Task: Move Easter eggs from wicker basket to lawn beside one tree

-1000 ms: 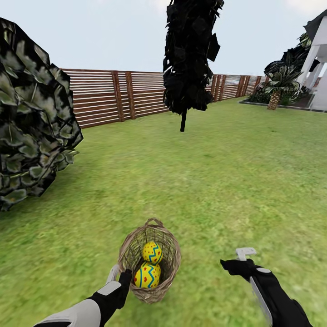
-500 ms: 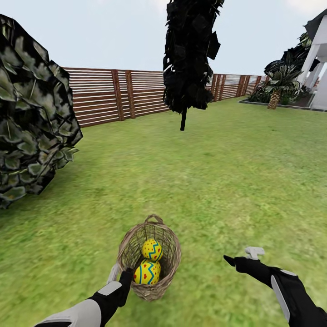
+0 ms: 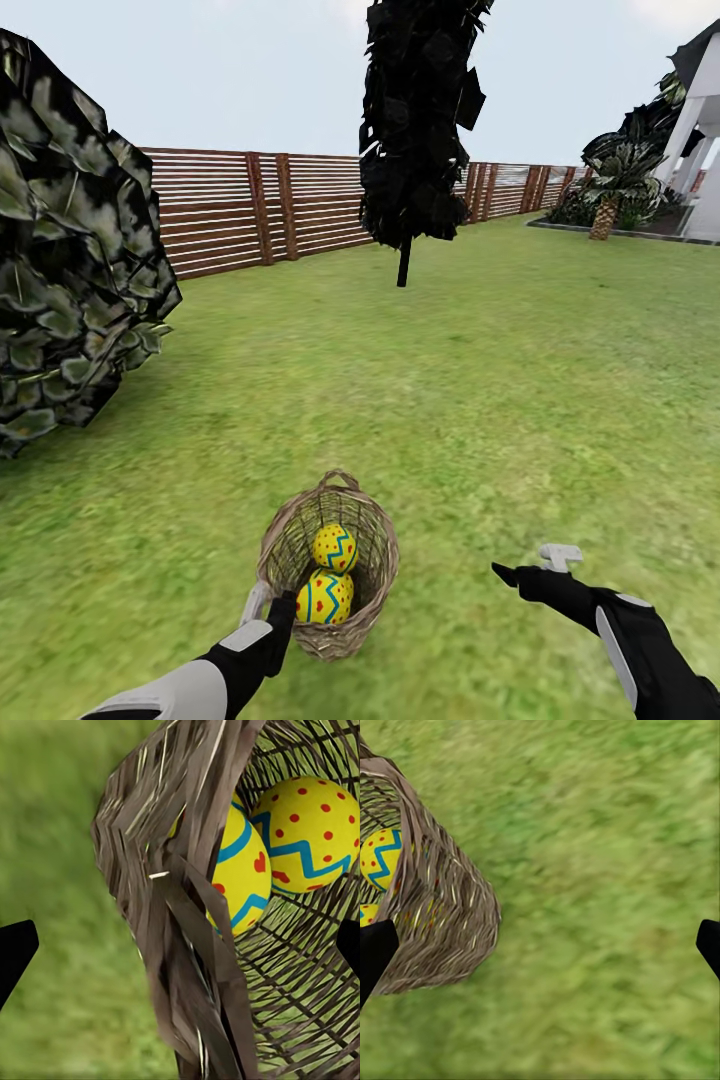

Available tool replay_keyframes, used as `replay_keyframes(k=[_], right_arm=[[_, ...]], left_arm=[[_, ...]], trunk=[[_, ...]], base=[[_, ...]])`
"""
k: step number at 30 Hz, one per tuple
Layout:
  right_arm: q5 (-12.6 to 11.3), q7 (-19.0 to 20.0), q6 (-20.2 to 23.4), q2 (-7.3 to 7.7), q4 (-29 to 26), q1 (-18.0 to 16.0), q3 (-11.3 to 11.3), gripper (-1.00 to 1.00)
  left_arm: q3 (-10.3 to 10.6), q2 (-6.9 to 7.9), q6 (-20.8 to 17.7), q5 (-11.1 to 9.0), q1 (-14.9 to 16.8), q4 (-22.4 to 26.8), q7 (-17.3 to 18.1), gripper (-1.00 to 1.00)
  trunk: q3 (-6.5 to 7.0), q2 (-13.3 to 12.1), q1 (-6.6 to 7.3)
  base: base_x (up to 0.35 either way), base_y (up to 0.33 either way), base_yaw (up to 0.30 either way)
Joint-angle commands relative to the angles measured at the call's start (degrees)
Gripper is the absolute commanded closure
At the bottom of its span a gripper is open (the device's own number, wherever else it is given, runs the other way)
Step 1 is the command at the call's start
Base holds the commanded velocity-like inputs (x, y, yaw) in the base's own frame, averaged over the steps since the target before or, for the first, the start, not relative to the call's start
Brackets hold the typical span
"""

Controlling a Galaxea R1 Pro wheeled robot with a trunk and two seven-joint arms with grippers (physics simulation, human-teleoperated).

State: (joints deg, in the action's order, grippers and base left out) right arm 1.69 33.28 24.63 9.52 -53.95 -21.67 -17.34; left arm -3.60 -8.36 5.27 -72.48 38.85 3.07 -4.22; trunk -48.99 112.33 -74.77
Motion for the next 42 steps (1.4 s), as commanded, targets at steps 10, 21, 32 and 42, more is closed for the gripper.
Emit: replay_keyframes(k=[10, 21, 32, 42], right_arm=[[1.5, 0.3, 0.3, -0.06, -0.1, 0.0, -0.2, -1.0], [1.6, 0.3, 0.3, -0.02, 0.0, 0.0, -0.2, -1.0], [1.6, 0.3, 0.3, -0.1, 0.0, 0.0, -0.2, -1.0], [1.6, 0.3, 0.3, -0.07, 0.0, 0.0, -0.2, -1.0]], left_arm=[[-0.4, -0.06, 0.1, 0.2, 0.0, 0.2, -0.3, -1.0], [-0.4, 0.19, 0.1, 0.2, 0.0, 0.3, -0.3, -1.0], [-0.4, 0.38, 0.1, 0.2, 0.0, 0.4, -0.3, -1.0], [-0.4, 0.49, 0.2, 0.2, 0.0, 0.4, -0.3, -1.0]], trunk=[[-0.05, 0.0, 0.01], [-0.05, 0.0, 0.01], [-0.05, 0.0, 0.01], [-0.05, 0.0, 0.01]], base=[[-0.101, -0.039, 0.0], [-0.02, -0.01, 0.0], [0.0, 0.0, 0.0], [0.032, -0.054, 0.0]])
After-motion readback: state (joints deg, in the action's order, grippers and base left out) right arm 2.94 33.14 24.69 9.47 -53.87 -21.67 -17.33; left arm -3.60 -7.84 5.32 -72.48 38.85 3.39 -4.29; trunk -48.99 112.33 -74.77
